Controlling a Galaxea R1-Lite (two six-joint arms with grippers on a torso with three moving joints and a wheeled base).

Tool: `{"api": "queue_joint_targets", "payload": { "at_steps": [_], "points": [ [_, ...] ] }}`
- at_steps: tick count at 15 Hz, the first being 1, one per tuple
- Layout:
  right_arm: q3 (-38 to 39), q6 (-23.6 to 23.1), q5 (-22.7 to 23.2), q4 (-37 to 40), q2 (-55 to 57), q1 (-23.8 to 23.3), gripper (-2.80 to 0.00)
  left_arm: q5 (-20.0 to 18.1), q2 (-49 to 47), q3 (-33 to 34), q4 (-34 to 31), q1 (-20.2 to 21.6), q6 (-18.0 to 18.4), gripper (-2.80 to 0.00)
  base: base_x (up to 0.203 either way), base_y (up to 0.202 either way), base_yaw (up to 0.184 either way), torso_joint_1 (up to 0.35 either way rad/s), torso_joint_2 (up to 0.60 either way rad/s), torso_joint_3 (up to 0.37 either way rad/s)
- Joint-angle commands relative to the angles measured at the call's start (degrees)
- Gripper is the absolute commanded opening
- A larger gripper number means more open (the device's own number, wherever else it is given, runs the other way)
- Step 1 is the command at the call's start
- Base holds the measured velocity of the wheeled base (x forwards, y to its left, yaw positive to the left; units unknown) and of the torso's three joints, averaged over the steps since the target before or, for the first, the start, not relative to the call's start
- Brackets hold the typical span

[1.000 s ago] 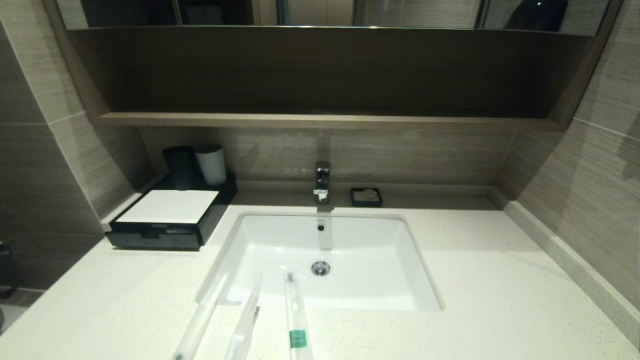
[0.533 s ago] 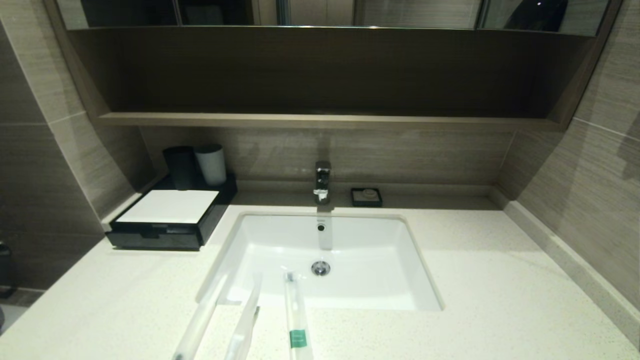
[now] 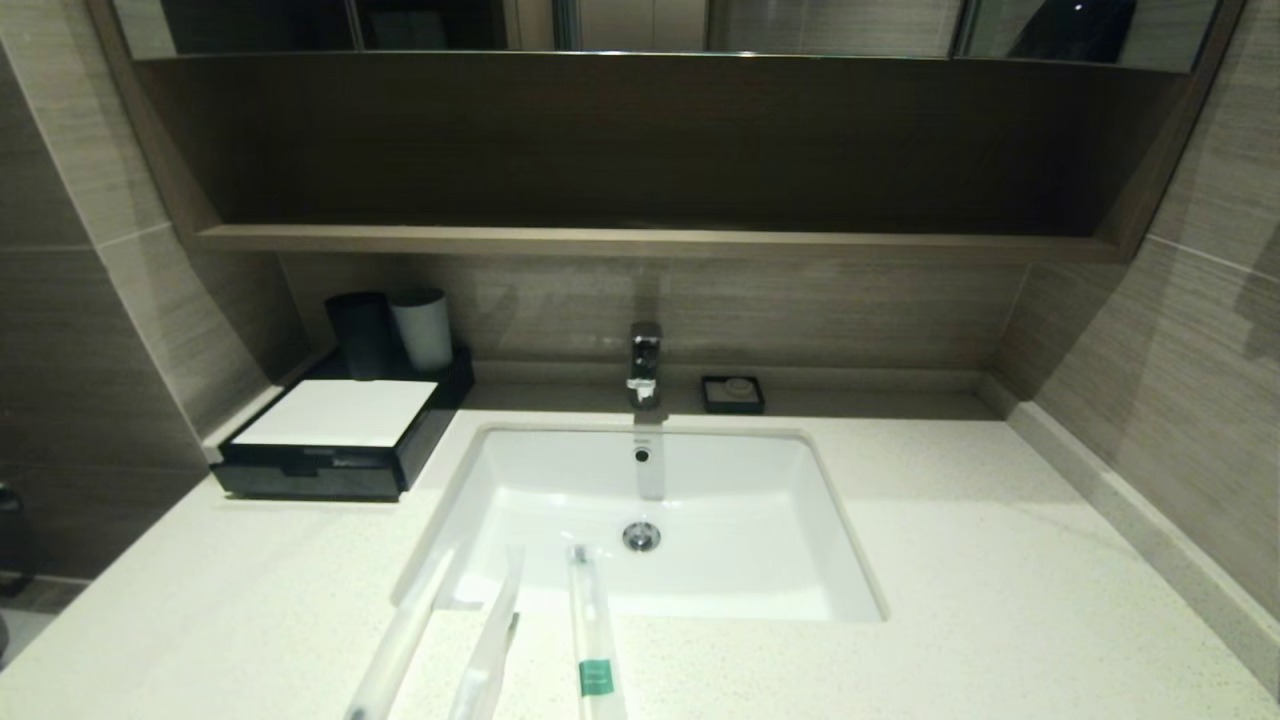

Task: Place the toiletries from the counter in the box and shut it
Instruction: Open the drawer

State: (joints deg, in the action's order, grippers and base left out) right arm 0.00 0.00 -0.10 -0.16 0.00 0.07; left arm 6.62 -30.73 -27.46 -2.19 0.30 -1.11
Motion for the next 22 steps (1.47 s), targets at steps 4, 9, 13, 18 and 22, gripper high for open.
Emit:
{"api": "queue_joint_targets", "payload": {
  "at_steps": [4,9,13,18,22],
  "points": [
    [0.1,0.0,0.0,0.0,0.0,0.0,-2.80,5.5,-24.6,-0.8,8.0,0.8,-2.6,-2.80,0.000,0.000,0.000,0.000,0.00,0.000],
    [0.1,0.0,0.0,0.0,0.0,0.0,-2.80,6.1,-43.1,-2.2,21.2,5.8,-2.2,-2.80,0.000,0.000,0.000,0.000,0.00,0.000],
    [0.1,0.0,0.0,0.0,0.0,0.0,-2.80,5.8,-55.2,-6.8,26.3,9.6,-1.8,-2.80,0.000,0.000,0.000,0.000,0.00,0.000],
    [0.1,0.0,0.0,0.0,0.0,0.0,-2.80,5.7,-67.8,-15.1,29.4,10.2,-1.2,-2.80,0.000,0.000,0.000,0.000,0.00,0.000],
    [0.1,0.0,0.0,0.0,-0.1,0.0,-2.80,0.2,-72.5,-16.9,32.7,10.2,-1.1,-2.80,0.000,0.000,0.000,0.000,0.00,0.000]
  ]
}}
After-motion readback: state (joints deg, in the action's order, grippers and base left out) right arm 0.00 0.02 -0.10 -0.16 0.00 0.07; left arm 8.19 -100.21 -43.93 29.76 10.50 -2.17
